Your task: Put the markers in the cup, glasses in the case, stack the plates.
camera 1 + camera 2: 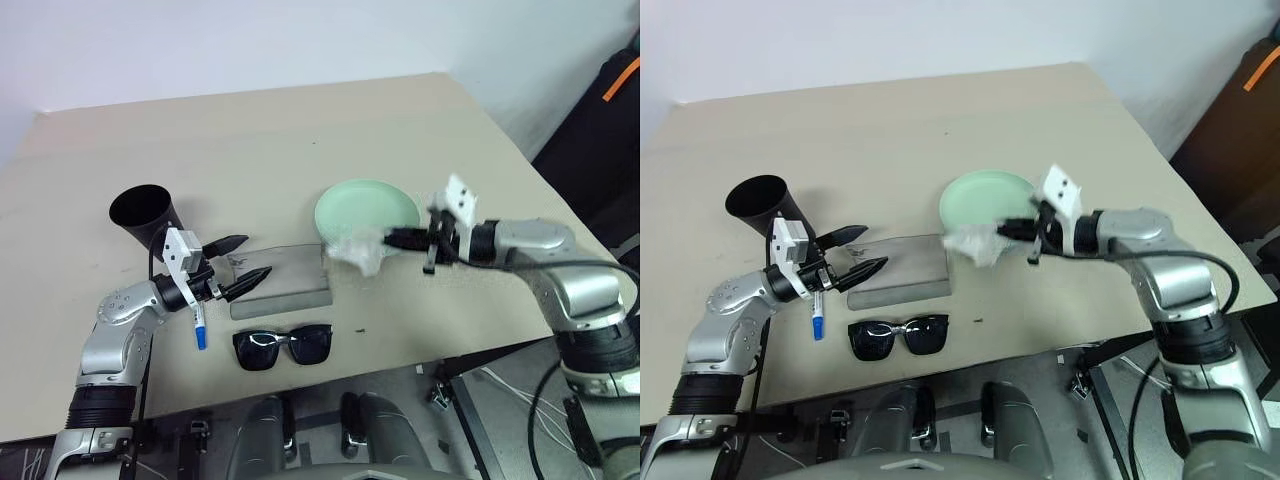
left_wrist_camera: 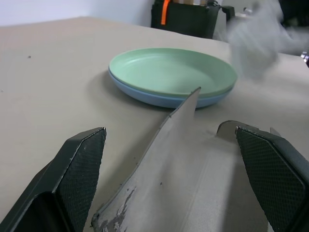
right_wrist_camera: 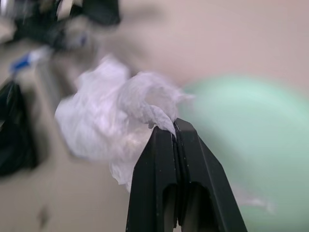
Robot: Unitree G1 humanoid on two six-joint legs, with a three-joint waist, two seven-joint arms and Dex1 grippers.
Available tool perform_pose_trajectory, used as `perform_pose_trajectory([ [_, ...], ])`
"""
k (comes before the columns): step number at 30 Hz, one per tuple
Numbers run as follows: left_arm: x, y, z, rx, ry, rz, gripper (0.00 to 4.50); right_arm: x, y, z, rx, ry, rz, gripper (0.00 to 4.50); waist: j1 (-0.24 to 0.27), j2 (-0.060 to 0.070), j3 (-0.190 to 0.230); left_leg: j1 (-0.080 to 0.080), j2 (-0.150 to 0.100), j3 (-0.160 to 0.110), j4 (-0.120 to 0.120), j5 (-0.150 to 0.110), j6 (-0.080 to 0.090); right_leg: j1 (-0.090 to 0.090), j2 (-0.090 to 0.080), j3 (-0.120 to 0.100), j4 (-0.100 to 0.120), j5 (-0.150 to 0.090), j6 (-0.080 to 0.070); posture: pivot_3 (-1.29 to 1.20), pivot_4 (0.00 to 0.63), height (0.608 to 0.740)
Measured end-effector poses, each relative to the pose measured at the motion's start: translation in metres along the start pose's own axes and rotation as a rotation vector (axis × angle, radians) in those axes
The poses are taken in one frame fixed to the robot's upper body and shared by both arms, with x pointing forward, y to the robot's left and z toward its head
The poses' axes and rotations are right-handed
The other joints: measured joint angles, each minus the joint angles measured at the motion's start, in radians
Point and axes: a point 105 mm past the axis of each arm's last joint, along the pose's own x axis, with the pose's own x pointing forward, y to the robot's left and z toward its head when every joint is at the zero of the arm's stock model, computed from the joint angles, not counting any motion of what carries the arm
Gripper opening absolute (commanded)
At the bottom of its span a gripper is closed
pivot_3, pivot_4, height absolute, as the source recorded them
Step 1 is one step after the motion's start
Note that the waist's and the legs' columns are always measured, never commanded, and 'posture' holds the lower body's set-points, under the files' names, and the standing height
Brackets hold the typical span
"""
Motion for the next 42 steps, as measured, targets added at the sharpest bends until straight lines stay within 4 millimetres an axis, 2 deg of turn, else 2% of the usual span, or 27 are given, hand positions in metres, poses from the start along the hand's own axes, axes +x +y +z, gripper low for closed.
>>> perform_pose_trajectory([
  [4, -0.002, 0.0, 0.002, 0.01, -0.001, 0.018, 4.5, 0.011, -0.019, 0.001, 0.055, -0.028, -0.069, 0.02, 0.0, 0.0, 0.0, -0.001, 0.0, 0.001, 0.0, 0.0, 0.0, 0.0, 0.0, 0.0, 0.0, 0.0, 0.0, 0.0, 0.15, 0.74],
  [8, -0.004, 0.0, 0.007, 0.024, -0.005, 0.033, 4.5, 0.021, -0.032, -0.003, 0.04, -0.002, -0.128, 0.02, 0.0, 0.0, 0.0, -0.001, 0.0, 0.001, 0.0, 0.001, 0.001, 0.0, 0.0, 0.0, 0.0, 0.002, 0.003, 0.0, 0.15, 0.74],
  [13, -0.005, -0.001, 0.01, 0.032, -0.006, 0.054, 4.5, 0.038, -0.055, -0.026, 0.03, 0.135, -0.227, 0.02, -0.003, 0.0, 0.0, 0.0, 0.0, 0.001, 0.0, 0.0, 0.001, -0.001, 0.0, 0.0, 0.001, 0.002, 0.003, 0.0, 0.15, 0.74],
  [16, -0.006, -0.001, 0.012, 0.04, -0.01, 0.063, 4.5, 0.044, -0.066, -0.047, 0.051, 0.243, -0.291, 0.63, -0.003, 0.0, 0.0, 0.0, 0.0, 0.001, 0.0, 0.001, 0.001, -0.001, 0.0, 0.001, 0.002, 0.002, 0.003, 0.0, 0.15, 0.74],
  [18, -0.008, 0.0, 0.013, 0.042, -0.011, 0.076, 4.5, 0.044, -0.068, -0.055, 0.065, 0.273, -0.298, 1.31, -0.001, 0.0, 0.0, -0.001, 0.0, 0.001, 0.0, 0.001, 0.002, -0.001, 0.0, 0.001, 0.002, 0.002, 0.003, 0.0, 0.15, 0.74],
  [27, -0.012, 0.004, 0.013, 0.049, -0.005, 0.099, 4.5, 0.045, -0.073, -0.041, 0.051, 0.238, -0.309, 4.47, -0.002, 0.001, 0.0, 0.0, 0.0, 0.002, 0.0, 0.001, 0.001, -0.001, 0.0, 0.001, 0.002, 0.002, 0.004, 0.0, 0.15, 0.74],
  [29, -0.014, 0.005, 0.013, 0.055, -0.003, 0.105, 4.5, 0.043, -0.078, -0.038, 0.036, 0.235, -0.34, 4.47, -0.003, 0.001, 0.0, 0.0, 0.0, 0.002, 0.0, 0.0, 0.001, -0.001, 0.0, 0.001, 0.002, 0.002, 0.004, 0.0, 0.15, 0.74],
  [32, -0.019, 0.006, 0.011, 0.055, 0.004, 0.116, 4.5, 0.037, -0.082, -0.016, 0.059, 0.15, -0.353, 4.47, -0.004, 0.001, 0.001, -0.001, 0.0, 0.002, -0.001, 0.001, 0.001, -0.002, 0.0, 0.001, 0.002, 0.002, 0.004, 0.0, 0.15, 0.74],
  [34, -0.023, 0.007, 0.009, 0.048, 0.008, 0.129, 4.5, 0.035, -0.075, 0.004, 0.123, 0.061, -0.287, 4.47, -0.003, 0.001, 0.001, -0.001, 0.0, 0.002, -0.002, 0.001, 0.002, -0.002, 0.0, 0.001, 0.002, 0.002, 0.004, 0.0, 0.15, 0.74],
  [36, -0.028, 0.007, 0.008, 0.033, 0.008, 0.141, 4.5, 0.037, -0.05, 0.022, 0.207, -0.005, -0.121, 4.47, -0.004, 0.001, 0.001, -0.001, 0.001, 0.002, -0.003, 0.002, 0.002, -0.002, 0.0, 0.001, 0.002, 0.002, 0.003, 0.0, 0.15, 0.74],
  [38, -0.035, 0.004, 0.009, 0.02, 0.015, 0.134, 4.5, 0.038, -0.018, 0.032, 0.236, -0.021, 0.074, 4.47, -0.003, 0.001, 0.001, -0.001, 0.001, 0.002, -0.003, 0.002, 0.002, -0.002, 0.0, 0.001, 0.002, 0.002, 0.003, 0.0, 0.15, 0.74],
  [40, -0.044, 0.003, 0.011, 0.025, 0.037, 0.143, 4.5, 0.04, 0.0, 0.027, 0.232, 0.01, 0.156, 4.47, -0.003, 0.001, 0.001, 0.0, 0.001, 0.002, -0.002, 0.0, 0.0, -0.002, 0.0, 0.001, 0.001, 0.002, 0.003, 0.0, 0.15, 0.74],
  [42, -0.055, 0.001, 0.011, 0.016, 0.06, 0.152, 4.5, 0.046, 0.01, 0.011, 0.254, 0.061, 0.191, 4.47, -0.004, 0.001, 0.001, -0.001, 0.001, 0.002, -0.001, 0.0, 0.0, -0.002, -0.001, 0.001, 0.0, 0.0, 0.0, 0.0, 0.15, 0.74],
])
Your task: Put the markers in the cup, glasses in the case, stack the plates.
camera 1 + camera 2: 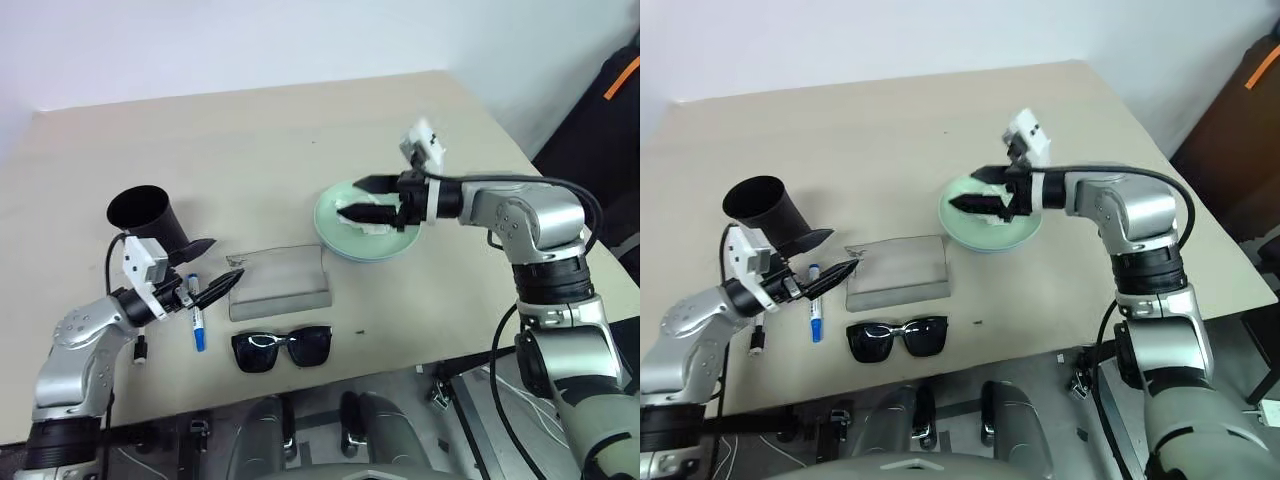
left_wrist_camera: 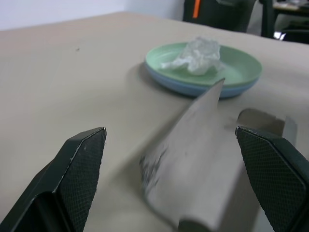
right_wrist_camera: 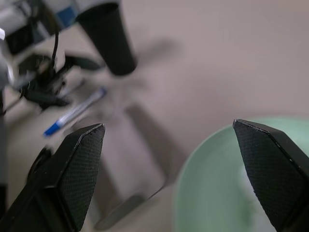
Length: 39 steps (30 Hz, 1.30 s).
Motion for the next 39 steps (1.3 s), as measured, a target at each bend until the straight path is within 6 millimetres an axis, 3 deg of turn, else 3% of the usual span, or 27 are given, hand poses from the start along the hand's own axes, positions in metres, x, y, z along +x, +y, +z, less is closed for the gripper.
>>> perform_pose_trajectory([
  [2, -0.009, -0.003, -0.003, -0.022, 0.026, 0.006, 4.5, 0.007, 0.009, -0.013, 0.013, 0.039, 0.051, 4.47, 0.0, 0.001, 0.001, 0.0, 0.0, 0.0, 0.0, 0.0, 0.0, 0.0, -0.001, 0.0, 0.0, 0.0, 0.0, 0.0, 0.15, 0.74],
  [10, -0.033, -0.003, -0.002, -0.053, 0.094, 0.042, 4.5, 0.022, 0.055, -0.024, 0.035, 0.12, 0.379, 4.47, 0.0, 0.001, 0.001, -0.001, 0.0, 0.0, -0.002, 0.0, 0.0, -0.001, 0.0, 0.0, -0.002, 0.0, -0.001, 0.0, 0.15, 0.74],
  [15, -0.032, 0.001, 0.002, -0.042, 0.094, 0.044, 4.5, 0.038, 0.083, -0.031, 0.004, 0.243, 0.568, 4.47, 0.0, 0.001, 0.001, -0.001, 0.0, 0.0, -0.002, 0.0, 0.0, -0.003, 0.0, 0.0, -0.002, 0.0, -0.001, 0.0, 0.15, 0.74],
  [20, -0.026, 0.003, 0.003, -0.045, 0.081, 0.028, 4.5, 0.054, 0.097, -0.043, -0.008, 0.36, 0.686, 4.47, 0.0, 0.001, 0.001, -0.002, 0.0, 0.0, -0.002, 0.0, 0.0, -0.005, -0.001, 0.0, -0.002, 0.0, -0.001, 0.0, 0.15, 0.74],
  [26, -0.021, 0.003, 0.002, -0.04, 0.078, 0.014, 4.5, 0.074, 0.098, -0.061, -0.013, 0.467, 0.709, 4.47, 0.0, 0.001, 0.001, -0.005, 0.0, 0.0, -0.002, 0.0, 0.0, -0.005, -0.001, 0.0, -0.001, 0.001, -0.002, 0.0, 0.15, 0.74],
  [32, -0.02, 0.002, 0.001, -0.035, 0.071, 0.013, 4.5, 0.078, 0.093, -0.065, -0.038, 0.51, 0.721, 4.47, 0.0, 0.001, 0.001, -0.005, 0.0, 0.0, -0.002, 0.0, 0.0, -0.005, -0.001, 0.0, -0.001, 0.0, -0.001, 0.0, 0.15, 0.74],
  [39, -0.018, 0.002, 0.0, -0.04, 0.065, 0.01, 4.5, 0.083, 0.101, -0.073, -0.052, 0.572, 0.769, 4.47, 0.0, 0.001, 0.001, -0.004, 0.0, 0.0, -0.002, 0.0, 0.0, -0.005, -0.001, 0.0, -0.001, 0.0, -0.002, 0.0, 0.15, 0.74],
])
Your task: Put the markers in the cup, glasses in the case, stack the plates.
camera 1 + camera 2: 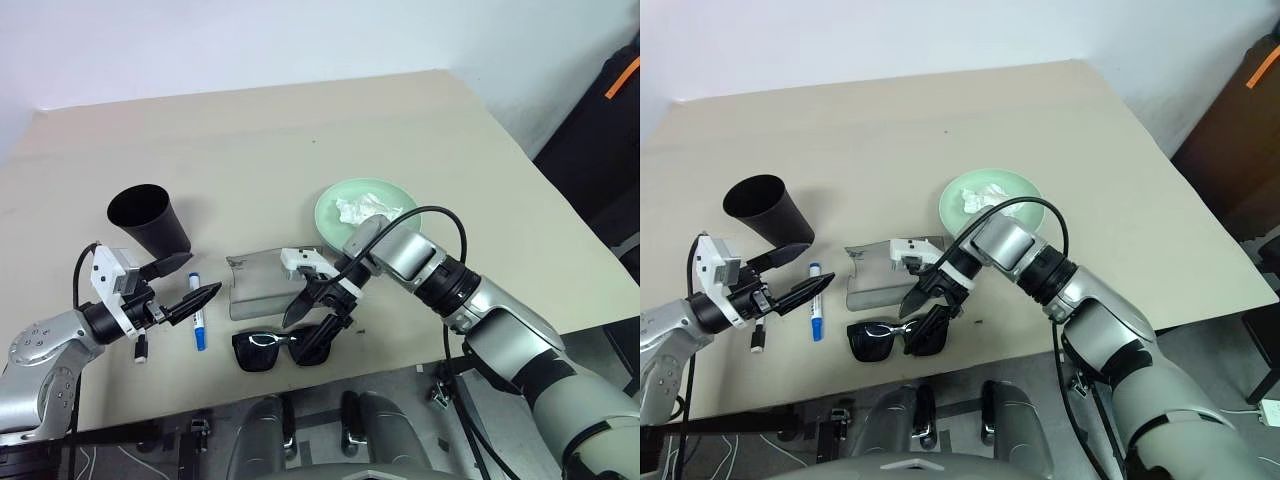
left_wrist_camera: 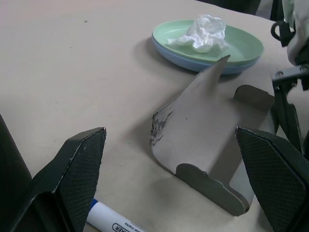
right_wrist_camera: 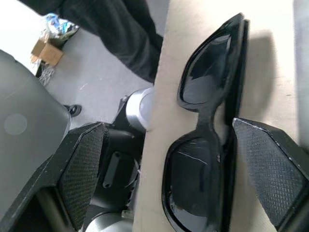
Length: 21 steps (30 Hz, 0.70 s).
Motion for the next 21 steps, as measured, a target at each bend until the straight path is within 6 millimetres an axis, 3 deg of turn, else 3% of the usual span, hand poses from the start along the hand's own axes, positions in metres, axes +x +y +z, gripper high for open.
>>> perform_pose_trajectory([
  [6, 0.006, -0.004, -0.005, -0.013, 0.005, -0.011, 4.5, 0.013, 0.0, 0.0, -0.01, 0.05, 0.013, 4.47, -0.001, 0.0, 0.0, -0.001, 0.0, 0.0, 0.0, 0.0, 0.0, -0.001, 0.0, 0.0, 0.0, 0.001, -0.001, 0.0, 0.15, 0.74],
  [9, 0.006, -0.004, -0.005, -0.01, 0.004, -0.006, 4.5, 0.013, -0.001, -0.001, -0.016, 0.059, 0.004, 3.9, -0.001, 0.0, 0.0, -0.001, 0.0, 0.0, 0.0, 0.0, 0.0, -0.004, 0.0, 0.0, 0.0, 0.0, -0.001, 0.0, 0.15, 0.74],
  [16, 0.007, -0.005, -0.009, -0.021, -0.001, 0.001, 4.5, 0.012, -0.002, -0.001, -0.015, 0.065, 0.001, 1.42, -0.001, -0.001, 0.0, -0.001, 0.0, 0.0, 0.0, 0.0, 0.0, -0.004, 0.0, 0.0, 0.0, 0.002, -0.003, 0.0, 0.15, 0.74],
  [21, 0.011, -0.01, -0.012, -0.032, 0.004, -0.016, 4.5, 0.011, 0.002, 0.002, -0.023, 0.051, 0.022, 0.02, -0.009, -0.002, -0.001, 0.002, 0.001, 0.0, -0.001, 0.0, 0.0, -0.002, 0.0, 0.0, 0.0, 0.002, -0.002, 0.0, 0.15, 0.74],
])
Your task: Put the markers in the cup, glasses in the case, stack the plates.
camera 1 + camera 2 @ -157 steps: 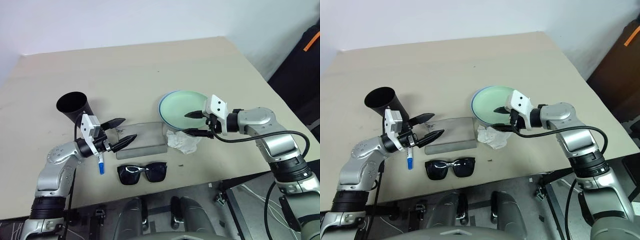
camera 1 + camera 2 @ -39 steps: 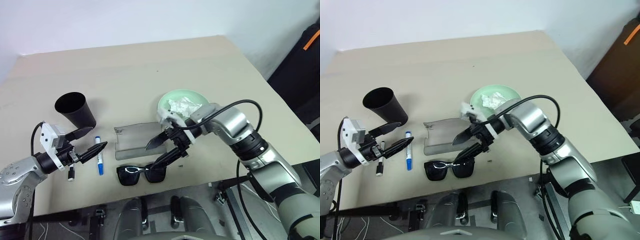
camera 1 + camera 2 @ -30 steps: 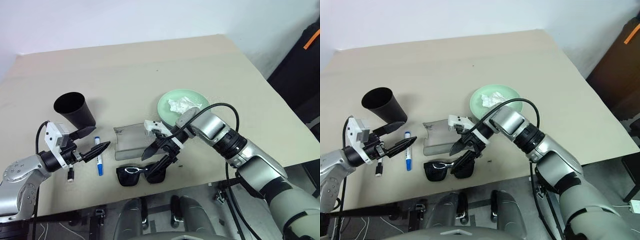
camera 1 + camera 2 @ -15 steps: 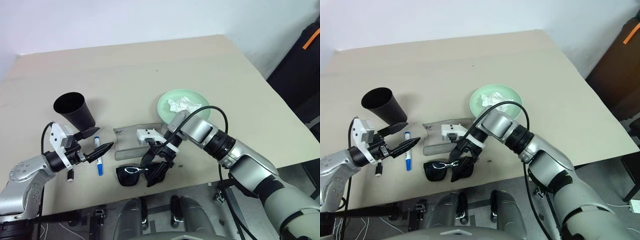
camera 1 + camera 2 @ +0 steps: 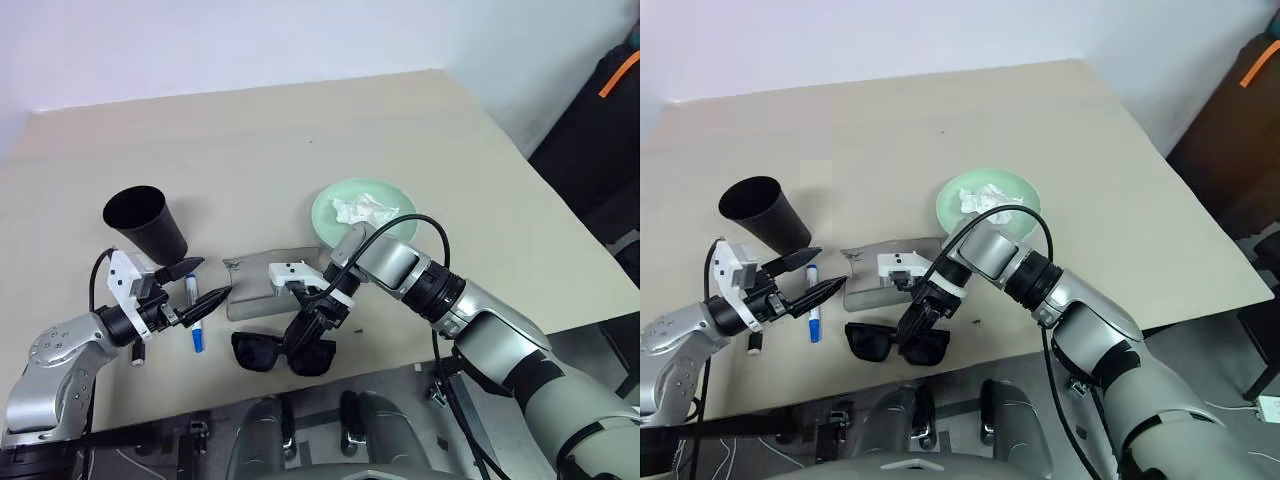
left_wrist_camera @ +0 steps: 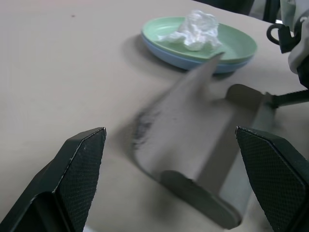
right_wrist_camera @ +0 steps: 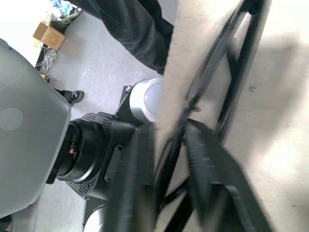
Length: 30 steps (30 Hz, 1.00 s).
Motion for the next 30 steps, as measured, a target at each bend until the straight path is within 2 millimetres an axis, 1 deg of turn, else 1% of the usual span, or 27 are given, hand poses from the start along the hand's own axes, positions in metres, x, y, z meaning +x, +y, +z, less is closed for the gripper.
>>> perform_pose_trajectory([
  [2, 0.0, 0.0, 0.0, -0.001, 0.001, -0.001, 4.5, -0.001, -0.001, 0.0, 0.003, -0.005, -0.01, 0.02, 0.001, 0.001, 0.001, -0.002, 0.002, -0.002, -0.001, 0.0, 0.0, 0.0, 0.002, -0.003, -0.006, 0.005, 0.001, 0.0, 0.15, 0.74],
  [3, 0.0, 0.0, 0.0, 0.0, 0.001, -0.001, 4.5, -0.002, -0.001, 0.0, 0.003, -0.007, -0.013, 0.02, 0.0, 0.003, 0.001, -0.004, 0.007, -0.002, -0.004, 0.0, 0.0, 0.002, 0.007, -0.006, -0.019, 0.013, 0.002, 0.0, 0.15, 0.74],
  [4, 0.0, 0.0, 0.0, -0.001, 0.001, -0.002, 4.5, -0.002, -0.001, 0.001, 0.001, -0.008, -0.015, 0.02, 0.0, 0.015, -0.001, -0.015, 0.024, -0.005, -0.009, 0.0, 0.0, 0.009, 0.024, -0.01, -0.047, 0.031, 0.003, 0.0, 0.15, 0.74],
  [5, 0.0, 0.0, 0.0, 0.002, 0.001, -0.002, 4.5, -0.003, -0.001, 0.001, -0.002, -0.01, -0.017, 0.02, 0.006, 0.012, -0.003, -0.018, 0.027, -0.001, -0.018, 0.0, 0.001, 0.007, 0.02, -0.012, -0.035, 0.032, 0.005, 0.0, 0.15, 0.74],
  [6, 0.0, 0.0, 0.0, 0.002, 0.0, -0.002, 4.5, -0.004, -0.001, 0.001, -0.002, -0.011, -0.018, 0.02, 0.003, 0.008, -0.004, -0.015, 0.026, 0.01, -0.015, 0.001, 0.0, 0.005, 0.004, -0.003, -0.003, 0.002, 0.01, 0.0, 0.15, 0.74],
  [7, 0.0, 0.0, 0.0, 0.001, 0.001, 0.0, 4.5, -0.005, 0.0, 0.001, -0.005, -0.012, -0.019, 0.02, 0.009, 0.004, -0.004, -0.011, 0.019, 0.014, -0.012, 0.002, 0.0, -0.002, -0.001, 0.001, 0.008, -0.01, 0.002, 0.0, 0.15, 0.74],
  [8, -0.001, 0.0, -0.001, 0.0, 0.003, 0.001, 4.5, -0.008, 0.001, 0.002, -0.01, -0.02, -0.018, 0.02, 0.014, 0.005, -0.003, -0.009, 0.012, 0.011, -0.015, 0.002, -0.001, -0.002, -0.002, 0.003, 0.008, -0.012, 0.001, 0.0, 0.15, 0.74],
  [9, -0.001, 0.001, 0.0, 0.001, 0.001, 0.003, 4.5, -0.012, 0.002, 0.002, -0.011, -0.03, -0.022, 0.02, 0.014, 0.005, -0.002, -0.01, 0.011, 0.008, -0.016, 0.002, -0.002, 0.0, -0.002, 0.003, 0.007, -0.012, 0.0, 0.0, 0.15, 0.74],
  [11, -0.005, 0.003, 0.0, 0.003, -0.001, 0.017, 4.5, -0.028, 0.004, 0.008, -0.027, -0.065, -0.043, 0.02, 0.011, 0.007, -0.001, -0.01, 0.012, 0.002, -0.013, 0.005, -0.007, 0.002, 0.002, 0.001, 0.008, -0.012, 0.0, 0.0, 0.15, 0.74],
  [14, -0.01, 0.007, 0.002, 0.015, -0.001, 0.036, 4.5, -0.052, 0.008, 0.029, -0.102, -0.102, -0.094, 0.02, 0.001, 0.007, -0.001, -0.01, 0.013, 0.002, -0.012, 0.006, -0.007, 0.004, 0.004, 0.001, 0.008, -0.011, 0.0, 0.0, 0.15, 0.74],
  [16, -0.013, 0.007, 0.002, 0.015, 0.001, 0.045, 4.5, -0.061, 0.011, 0.041, -0.151, -0.112, -0.11, 0.02, 0.001, 0.007, -0.002, -0.01, 0.013, 0.002, -0.012, 0.006, -0.006, 0.004, 0.004, 0.001, 0.007, -0.011, 0.001, 0.0, 0.15, 0.74],
  [19, -0.018, 0.008, -0.002, 0.003, 0.011, 0.061, 4.5, -0.069, 0.005, 0.048, -0.174, -0.119, -0.13, 0.02, 0.006, 0.007, -0.002, -0.01, 0.014, 0.002, -0.011, 0.006, -0.006, 0.005, 0.005, 0.001, 0.007, -0.01, 0.002, 0.0, 0.15, 0.74],
  [23, -0.027, 0.013, -0.001, 0.008, 0.011, 0.098, 4.5, -0.081, -0.009, 0.054, -0.224, -0.109, -0.19, 0.02, 0.006, 0.007, -0.002, -0.011, 0.014, 0.003, -0.007, 0.006, -0.006, 0.006, 0.004, 0.001, 0.006, -0.011, 0.002, 0.0, 0.15, 0.74],
  [26, -0.033, 0.015, -0.001, 0.01, 0.016, 0.117, 4.5, -0.083, -0.019, 0.056, -0.273, -0.085, -0.221, 0.02, 0.004, 0.007, -0.001, -0.014, 0.015, 0.003, -0.002, 0.006, -0.006, 0.006, 0.005, 0.001, 0.006, -0.012, 0.005, 0.0, 0.15, 0.74],
  [30, -0.037, 0.013, -0.002, 0.01, 0.024, 0.13, 4.5, -0.08, -0.03, 0.057, -0.337, -0.039, -0.237, 0.02, 0.003, 0.007, -0.002, -0.017, 0.015, 0.004, 0.0, 0.006, -0.006, 0.004, 0.004, 0.002, 0.006, -0.012, 0.007, 0.0, 0.15, 0.74],
])
